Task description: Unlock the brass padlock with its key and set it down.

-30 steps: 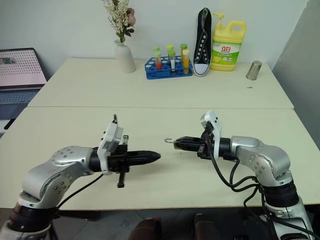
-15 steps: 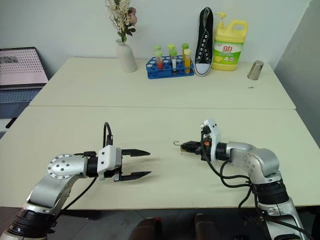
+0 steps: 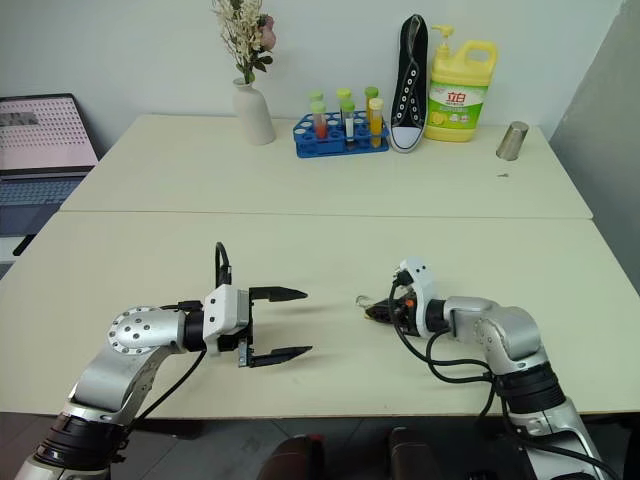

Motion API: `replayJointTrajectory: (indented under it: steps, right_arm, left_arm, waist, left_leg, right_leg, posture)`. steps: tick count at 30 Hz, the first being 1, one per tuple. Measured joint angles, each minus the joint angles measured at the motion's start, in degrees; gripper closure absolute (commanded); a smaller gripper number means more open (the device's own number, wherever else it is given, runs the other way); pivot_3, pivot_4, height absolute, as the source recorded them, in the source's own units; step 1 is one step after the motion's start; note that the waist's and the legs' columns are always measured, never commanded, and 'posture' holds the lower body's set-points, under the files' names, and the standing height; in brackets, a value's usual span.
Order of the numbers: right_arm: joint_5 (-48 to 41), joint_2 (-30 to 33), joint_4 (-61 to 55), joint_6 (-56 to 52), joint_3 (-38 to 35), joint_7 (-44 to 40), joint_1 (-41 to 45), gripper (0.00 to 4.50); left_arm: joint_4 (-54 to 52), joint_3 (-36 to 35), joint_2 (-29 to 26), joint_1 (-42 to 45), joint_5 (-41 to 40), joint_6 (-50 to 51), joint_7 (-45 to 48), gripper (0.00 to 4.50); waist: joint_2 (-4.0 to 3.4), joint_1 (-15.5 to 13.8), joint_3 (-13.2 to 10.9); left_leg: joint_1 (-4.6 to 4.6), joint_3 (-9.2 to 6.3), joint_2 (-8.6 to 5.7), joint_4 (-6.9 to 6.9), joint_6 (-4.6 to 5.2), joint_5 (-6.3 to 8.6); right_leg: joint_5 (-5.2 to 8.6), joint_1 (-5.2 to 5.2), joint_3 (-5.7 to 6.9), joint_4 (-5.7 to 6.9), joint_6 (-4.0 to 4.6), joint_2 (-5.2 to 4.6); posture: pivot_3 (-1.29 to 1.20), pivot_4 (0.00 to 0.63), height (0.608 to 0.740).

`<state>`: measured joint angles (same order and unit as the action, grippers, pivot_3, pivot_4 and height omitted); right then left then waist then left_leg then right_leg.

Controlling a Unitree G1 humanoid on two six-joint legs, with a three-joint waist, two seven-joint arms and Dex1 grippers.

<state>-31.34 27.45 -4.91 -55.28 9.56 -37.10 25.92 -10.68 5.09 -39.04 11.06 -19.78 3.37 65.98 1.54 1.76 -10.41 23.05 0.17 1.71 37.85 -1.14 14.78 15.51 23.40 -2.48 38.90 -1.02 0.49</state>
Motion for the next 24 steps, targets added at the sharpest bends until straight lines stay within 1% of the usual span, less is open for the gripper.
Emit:
replayJointTrajectory:
  steps: [5, 6, 11, 16, 19, 24]
  right_arm:
    - [1.9, 4.5, -2.6, 2.7, 0.1, -2.6, -1.6, 0.17]
    - [2.2, 5.5, -3.7, 3.4, 0.1, -3.0, -2.5, 0.04]
    - [3.1, 10.9, -10.7, 6.6, -2.3, -4.9, -7.6, 0.04]
    - [2.7, 13.7, -18.9, 8.7, -6.1, -6.3, -11.5, 0.04]
    - [2.2, 15.1, -22.4, 8.7, -7.9, -6.6, -14.1, 0.04]
    - [2.0, 17.4, -25.9, 9.1, -9.3, -6.9, -17.0, 0.04]
  left_arm:
    - [-1.1, 0.9, 0.0, 0.3, -0.8, 2.1, 1.2, 0.0]
    - [-1.3, 1.1, 0.0, 0.4, -0.8, 2.5, 1.3, 0.0]
    - [-2.3, 1.3, -0.3, 0.4, -0.2, 4.6, 0.2, 0.0]
    - [-2.4, 1.5, -1.2, 1.0, 2.3, 8.3, -3.0, 0.0]
    - [-2.6, 1.6, -2.5, 1.1, 3.5, 9.4, -3.4, 0.0]
    - [-2.2, 1.6, -1.6, 2.0, 1.4, 10.1, -1.6, 0.0]
  waist:
    - [0.0, 0.0, 0.0]
    - [0.0, 0.0, 0.0]
    - [0.0, -0.1, 0.0]
    - [0.01, 0.0, 0.0]
    - [0.01, 0.0, 0.0]
    - [0.02, -0.1, 0.0]
  left_leg:
    - [-0.01, 0.0, 0.0, 0.0, 0.0, 0.0]
    - [-0.01, -0.02, -0.01, 0.0, 0.0, 0.0]
    - [-0.01, -0.01, 0.0, 0.0, 0.0, 0.0]
    - [-0.03, -0.04, 0.05, 0.0, 0.0, 0.0]
    - [-0.03, -0.01, 0.04, 0.0, 0.0, 0.0]
    - [-0.03, -0.02, 0.02, 0.02, 0.0, 0.0]
  right_leg:
    - [0.0, -0.02, 0.0, 0.0, 0.0, 0.05]
    - [0.0, -0.02, 0.01, 0.0, -0.01, 0.06]
    - [0.0, -0.02, -0.01, 0.0, -0.01, 0.06]
    - [0.01, -0.02, 0.0, 0.01, -0.01, 0.21]
    - [0.01, -0.02, -0.02, 0.0, -0.01, 0.21]
    - [0.01, -0.04, -0.01, 0.0, -0.01, 0.19]
  posture:
    - [0.0, 0.15, 0.74]
    - [0.0, 0.15, 0.74]
    - [0.0, 0.15, 0.74]
    - [0.0, 0.15, 0.74]
    - [0.0, 0.15, 0.74]
    - [0.0, 0.15, 0.74]
